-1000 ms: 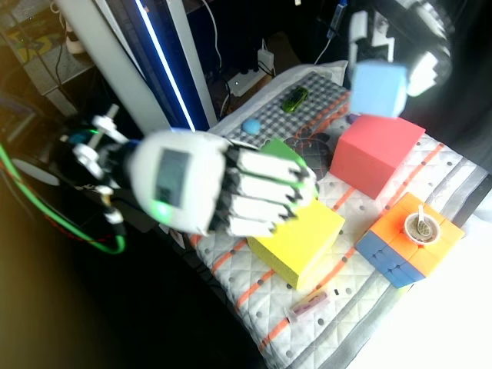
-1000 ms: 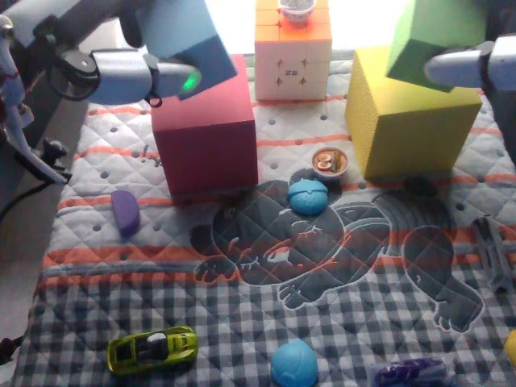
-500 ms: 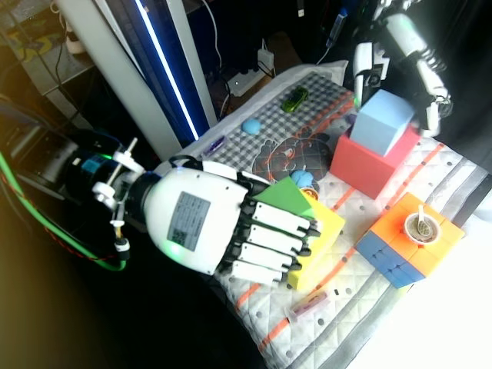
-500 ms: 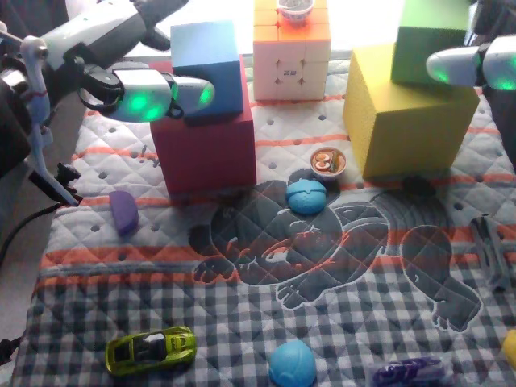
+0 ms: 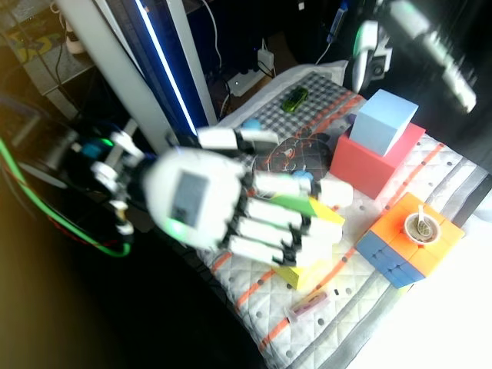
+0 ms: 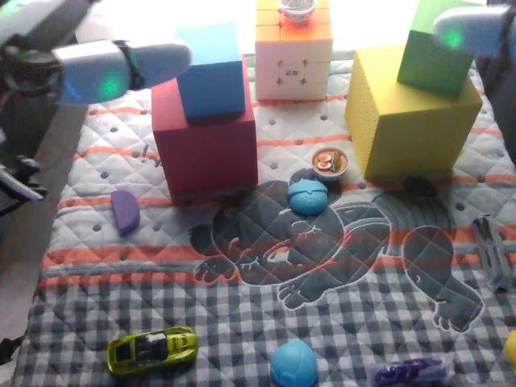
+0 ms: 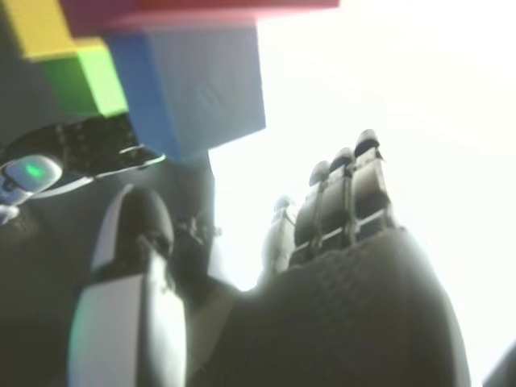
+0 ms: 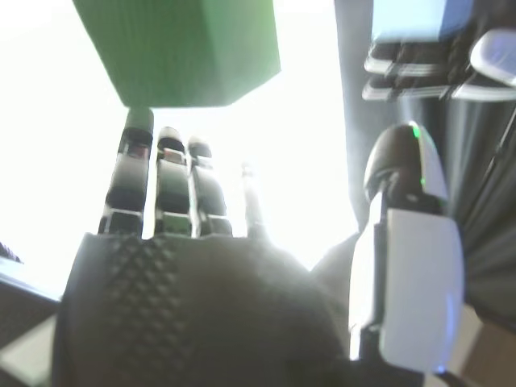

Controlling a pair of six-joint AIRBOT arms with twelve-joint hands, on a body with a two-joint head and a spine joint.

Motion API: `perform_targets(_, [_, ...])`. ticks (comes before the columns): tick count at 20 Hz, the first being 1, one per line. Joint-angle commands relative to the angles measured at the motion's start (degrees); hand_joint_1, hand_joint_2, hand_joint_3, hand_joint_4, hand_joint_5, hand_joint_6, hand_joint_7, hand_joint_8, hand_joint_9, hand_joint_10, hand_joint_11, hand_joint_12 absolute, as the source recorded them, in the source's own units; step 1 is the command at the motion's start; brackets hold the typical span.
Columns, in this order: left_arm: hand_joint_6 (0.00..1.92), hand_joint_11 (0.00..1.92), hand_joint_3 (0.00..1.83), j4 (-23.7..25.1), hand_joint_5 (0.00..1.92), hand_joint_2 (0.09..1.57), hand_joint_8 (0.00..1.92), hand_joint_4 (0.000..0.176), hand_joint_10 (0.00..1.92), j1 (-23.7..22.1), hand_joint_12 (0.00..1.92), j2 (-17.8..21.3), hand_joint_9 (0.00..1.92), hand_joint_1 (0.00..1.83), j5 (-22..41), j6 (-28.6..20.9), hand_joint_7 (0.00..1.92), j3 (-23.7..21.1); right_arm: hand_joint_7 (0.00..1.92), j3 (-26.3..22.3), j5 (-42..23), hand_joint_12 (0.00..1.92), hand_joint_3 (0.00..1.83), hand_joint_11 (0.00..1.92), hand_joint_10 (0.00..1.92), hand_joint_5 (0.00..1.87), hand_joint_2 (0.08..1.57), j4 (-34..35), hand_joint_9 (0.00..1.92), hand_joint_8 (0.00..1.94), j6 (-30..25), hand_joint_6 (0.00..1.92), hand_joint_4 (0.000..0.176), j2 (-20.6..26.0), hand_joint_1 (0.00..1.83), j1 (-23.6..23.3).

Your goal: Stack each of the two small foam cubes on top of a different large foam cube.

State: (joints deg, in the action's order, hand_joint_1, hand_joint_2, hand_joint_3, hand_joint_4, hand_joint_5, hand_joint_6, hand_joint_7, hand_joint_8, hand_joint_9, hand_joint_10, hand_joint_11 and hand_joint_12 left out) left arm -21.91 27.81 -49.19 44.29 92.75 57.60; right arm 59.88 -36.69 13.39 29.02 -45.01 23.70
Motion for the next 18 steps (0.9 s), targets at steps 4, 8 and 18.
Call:
perform_targets(4, [0.00,0.00,0.00,1.9,0.00,1.01,0.00,0.176,0.00,3.7,0.00,4.1,0.00,0.60,17.8,-0.4,0.00,-4.3,0.00,-5.0,-15.6,1.27,0.00,0.00,0.01,0.00,1.02,-1.9,0.01,0.00,-0.3,0.00,0.096,4.9,0.51,0.5])
perform_targets(8, [0.00,0.00,0.00,3.9,0.00,1.01,0.00,0.176,0.04,9.7,1.49,7.8,0.02,0.66,29.9,-0.6,0.00,-9.7,0.00,-11.1,-27.0,0.65,0.00,0.00,0.00,0.00,1.04,-3.4,0.00,0.00,-0.3,0.00,0.105,8.8,0.39,6.9])
perform_targets(18, [0.00,0.00,0.00,6.6,0.00,1.00,0.00,0.176,0.00,20.4,0.00,10.2,0.00,0.53,48.6,-11.3,0.00,-12.1,0.00,-14.5,-54.1,0.00,0.00,0.01,0.00,0.00,1.08,-2.2,0.00,0.00,-0.3,0.00,0.073,10.8,0.48,25.4])
